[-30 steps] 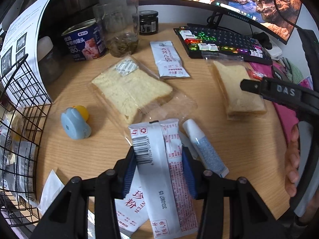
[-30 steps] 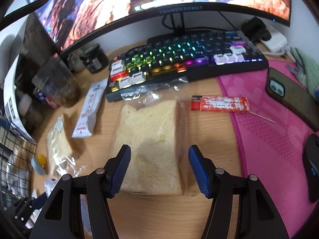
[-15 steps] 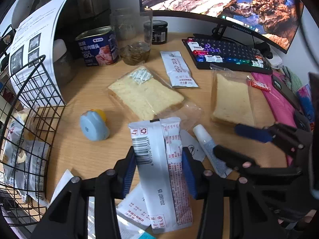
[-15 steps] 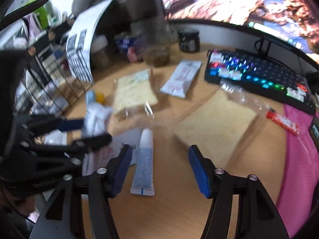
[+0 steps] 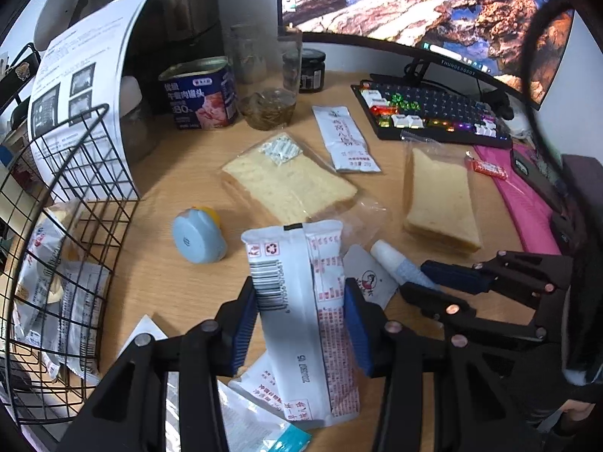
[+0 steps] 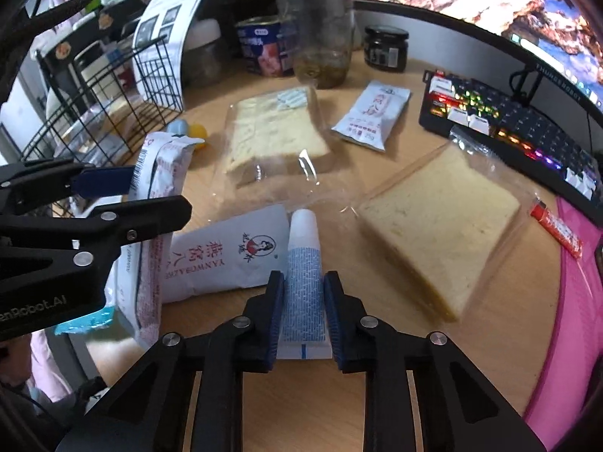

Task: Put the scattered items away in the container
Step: 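Grasp the long white packet with the left tool while the right tool grasps the lip balm tube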

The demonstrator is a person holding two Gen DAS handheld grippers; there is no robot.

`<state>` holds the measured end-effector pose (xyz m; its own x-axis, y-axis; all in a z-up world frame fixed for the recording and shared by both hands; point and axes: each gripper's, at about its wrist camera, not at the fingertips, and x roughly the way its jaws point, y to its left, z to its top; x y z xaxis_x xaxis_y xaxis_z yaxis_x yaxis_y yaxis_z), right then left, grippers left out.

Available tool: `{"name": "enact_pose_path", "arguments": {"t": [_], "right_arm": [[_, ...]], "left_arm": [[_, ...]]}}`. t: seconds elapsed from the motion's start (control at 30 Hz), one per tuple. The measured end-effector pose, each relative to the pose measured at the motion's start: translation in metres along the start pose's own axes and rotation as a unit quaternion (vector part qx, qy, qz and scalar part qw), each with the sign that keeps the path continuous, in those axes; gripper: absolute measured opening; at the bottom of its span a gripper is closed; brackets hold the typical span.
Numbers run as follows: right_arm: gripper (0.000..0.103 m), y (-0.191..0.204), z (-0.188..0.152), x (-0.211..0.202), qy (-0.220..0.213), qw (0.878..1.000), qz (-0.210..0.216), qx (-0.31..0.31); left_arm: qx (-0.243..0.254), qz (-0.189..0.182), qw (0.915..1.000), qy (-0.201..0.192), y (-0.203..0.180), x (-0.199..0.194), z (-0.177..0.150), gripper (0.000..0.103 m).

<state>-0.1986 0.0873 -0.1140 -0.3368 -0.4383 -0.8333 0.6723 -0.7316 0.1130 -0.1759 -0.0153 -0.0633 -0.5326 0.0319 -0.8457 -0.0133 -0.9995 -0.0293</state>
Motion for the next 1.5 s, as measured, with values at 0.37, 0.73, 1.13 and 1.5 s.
{"name": "enact_pose_path", "arguments": {"t": [0.37,0.73,1.13,1.5], "right_arm": [[0.010,0.015,0.018,-0.039,-0.038,0.999,-0.030,-0.017],[0.043,0.008,0.008,-0.019,-0.002,0.997,-0.019,-0.080],[0.043,0.011,0.010,0.014,0.091,0.968,0.031,-0.232],[0.020,0.010,0.005,0.016,0.078,0.974,0.028,-0.211]], "left_arm": [[-0.005,0.000,0.9993,-0.036,0.013,-0.035,0.007,0.050],[-0.001,-0.010,0.9993,-0.035,0.013,-0.039,-0.001,0.050],[-0.006,-0.007,0.9994,-0.032,0.015,-0.038,0.000,0.050],[-0.004,-0.003,0.9995,-0.031,0.016,-0.036,0.001,0.050]]}}
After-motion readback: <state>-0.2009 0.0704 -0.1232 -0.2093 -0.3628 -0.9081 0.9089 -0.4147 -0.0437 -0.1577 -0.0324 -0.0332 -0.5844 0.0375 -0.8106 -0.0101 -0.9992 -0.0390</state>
